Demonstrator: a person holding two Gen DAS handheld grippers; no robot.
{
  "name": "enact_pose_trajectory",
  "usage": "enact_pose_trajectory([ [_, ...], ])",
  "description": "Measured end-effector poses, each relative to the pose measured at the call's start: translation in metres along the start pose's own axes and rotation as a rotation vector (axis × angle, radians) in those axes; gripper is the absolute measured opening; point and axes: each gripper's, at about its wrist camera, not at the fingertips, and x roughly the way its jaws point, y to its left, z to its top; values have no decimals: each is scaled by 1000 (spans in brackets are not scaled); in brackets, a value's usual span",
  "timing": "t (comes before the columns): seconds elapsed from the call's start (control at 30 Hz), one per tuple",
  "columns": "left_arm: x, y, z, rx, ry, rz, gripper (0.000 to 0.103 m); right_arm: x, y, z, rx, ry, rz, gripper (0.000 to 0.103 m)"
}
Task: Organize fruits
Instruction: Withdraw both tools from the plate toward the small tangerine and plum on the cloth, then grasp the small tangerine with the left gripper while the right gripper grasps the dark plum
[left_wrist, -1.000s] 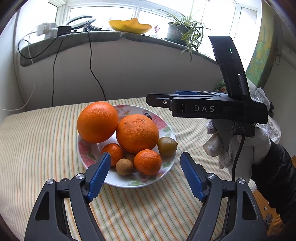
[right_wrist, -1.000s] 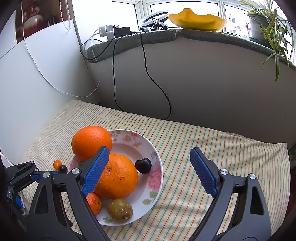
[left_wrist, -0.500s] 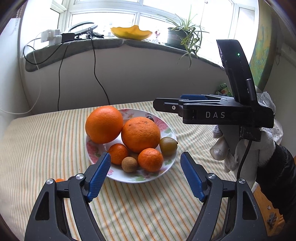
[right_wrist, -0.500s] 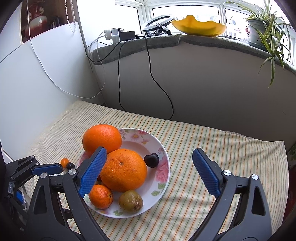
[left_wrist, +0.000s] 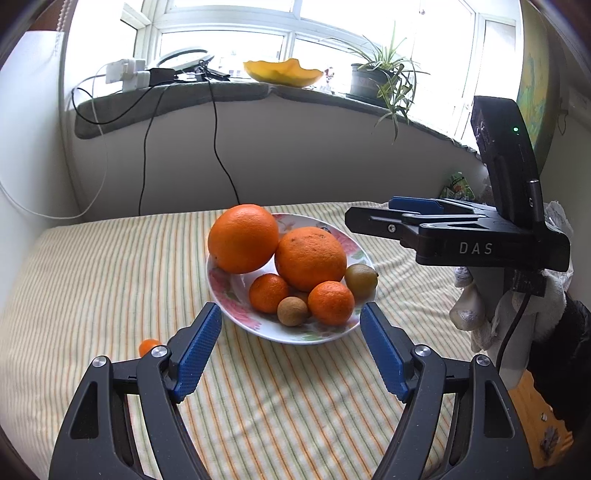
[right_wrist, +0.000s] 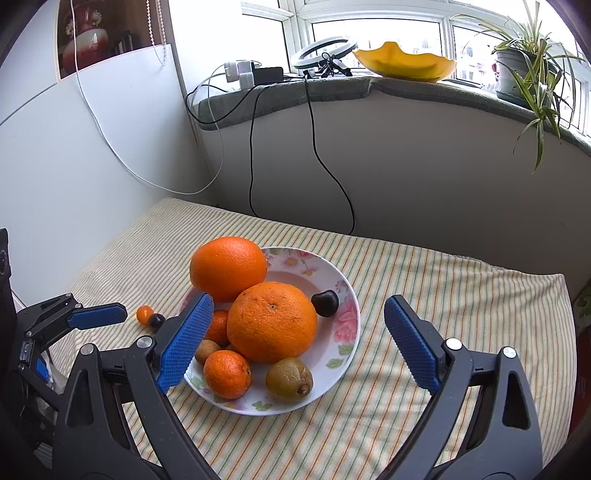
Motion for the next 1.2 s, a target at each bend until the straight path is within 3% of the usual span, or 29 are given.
enact_pose_trajectory([
  [0.63, -12, 46, -23, -67, 21, 91, 78, -14, 38, -28, -34, -15, 55, 96],
  [1.2, -16, 75, -31, -86, 30, 110, 77, -9, 81, -38, -97, 33, 193, 96],
])
